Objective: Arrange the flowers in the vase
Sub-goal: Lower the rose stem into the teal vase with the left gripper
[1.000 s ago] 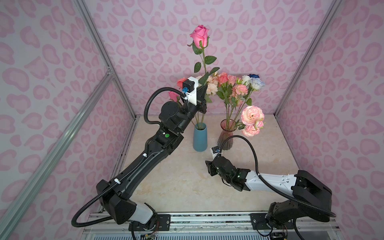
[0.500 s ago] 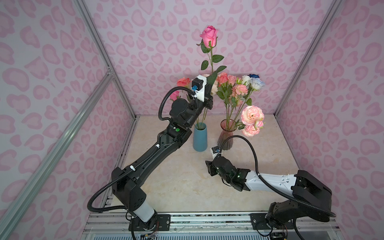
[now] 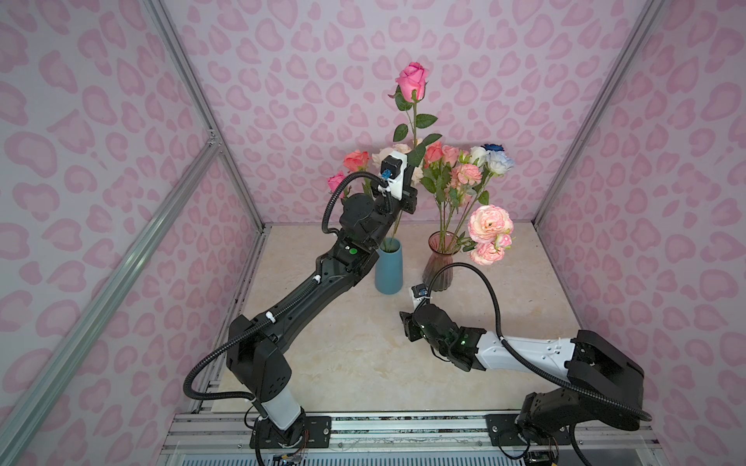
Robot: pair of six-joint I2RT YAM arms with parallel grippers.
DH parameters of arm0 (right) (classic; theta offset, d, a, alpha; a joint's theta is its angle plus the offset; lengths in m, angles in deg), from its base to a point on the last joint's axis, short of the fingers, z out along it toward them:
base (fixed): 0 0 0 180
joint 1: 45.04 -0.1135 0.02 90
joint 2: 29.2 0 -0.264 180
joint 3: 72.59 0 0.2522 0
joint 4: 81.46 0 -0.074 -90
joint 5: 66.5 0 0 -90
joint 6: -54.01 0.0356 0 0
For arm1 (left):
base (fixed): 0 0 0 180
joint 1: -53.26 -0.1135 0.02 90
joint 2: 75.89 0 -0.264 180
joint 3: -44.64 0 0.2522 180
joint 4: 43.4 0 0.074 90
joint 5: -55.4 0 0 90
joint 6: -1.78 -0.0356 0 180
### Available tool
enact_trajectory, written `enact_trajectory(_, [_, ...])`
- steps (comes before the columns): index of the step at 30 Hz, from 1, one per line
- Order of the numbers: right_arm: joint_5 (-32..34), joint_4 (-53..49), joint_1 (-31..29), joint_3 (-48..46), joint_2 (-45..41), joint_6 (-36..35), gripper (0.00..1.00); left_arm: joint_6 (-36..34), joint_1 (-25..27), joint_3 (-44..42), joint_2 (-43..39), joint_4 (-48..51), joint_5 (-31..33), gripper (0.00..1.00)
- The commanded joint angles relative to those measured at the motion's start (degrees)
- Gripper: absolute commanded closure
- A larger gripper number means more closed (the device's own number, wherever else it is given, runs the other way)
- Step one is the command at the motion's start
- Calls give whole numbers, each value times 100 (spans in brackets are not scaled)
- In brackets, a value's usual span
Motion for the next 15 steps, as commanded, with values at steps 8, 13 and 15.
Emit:
enact_trajectory(8, [16, 69, -9, 28, 91, 31, 42, 437, -121, -762, -426, -186, 302, 97])
enact_trajectory(13, [22, 62, -9, 45, 125, 30, 42, 559, -159, -1024, -443, -185, 302, 97])
enact_trajectory(15, [46, 47, -16, 43, 117, 15, 42, 596, -167, -1035, -426, -159, 318, 97])
